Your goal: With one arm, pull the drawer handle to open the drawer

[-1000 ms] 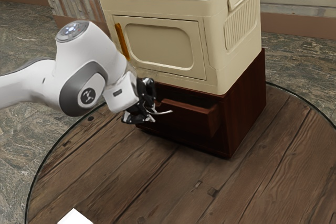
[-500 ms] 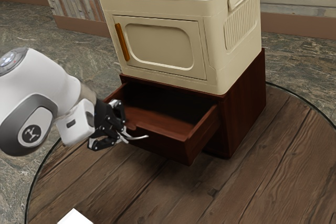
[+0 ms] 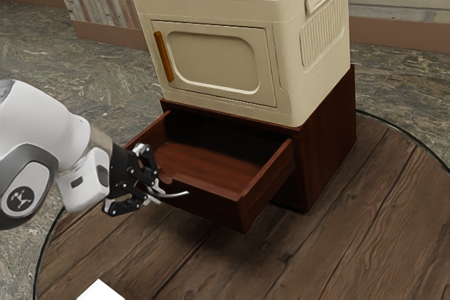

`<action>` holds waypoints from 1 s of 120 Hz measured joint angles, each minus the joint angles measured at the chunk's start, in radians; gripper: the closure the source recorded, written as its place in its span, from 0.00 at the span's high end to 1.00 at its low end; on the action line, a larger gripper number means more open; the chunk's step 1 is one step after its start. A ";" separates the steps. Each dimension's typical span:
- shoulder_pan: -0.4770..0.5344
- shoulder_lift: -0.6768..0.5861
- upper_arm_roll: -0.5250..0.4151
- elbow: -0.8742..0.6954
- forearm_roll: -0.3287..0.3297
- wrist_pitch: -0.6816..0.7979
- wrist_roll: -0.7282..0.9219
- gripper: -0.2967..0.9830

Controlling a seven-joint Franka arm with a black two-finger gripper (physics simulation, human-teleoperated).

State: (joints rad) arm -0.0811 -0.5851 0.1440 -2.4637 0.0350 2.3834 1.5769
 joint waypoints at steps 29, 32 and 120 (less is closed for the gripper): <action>0.006 0.000 -0.002 0.006 -0.009 -0.014 0.003 0.30; 0.006 -0.001 -0.003 0.007 -0.009 -0.015 0.003 0.31; 0.024 0.541 0.029 0.959 -0.098 -0.901 -0.116 0.72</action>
State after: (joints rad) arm -0.0567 -0.0446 0.1725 -1.5043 -0.0627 1.4822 1.4606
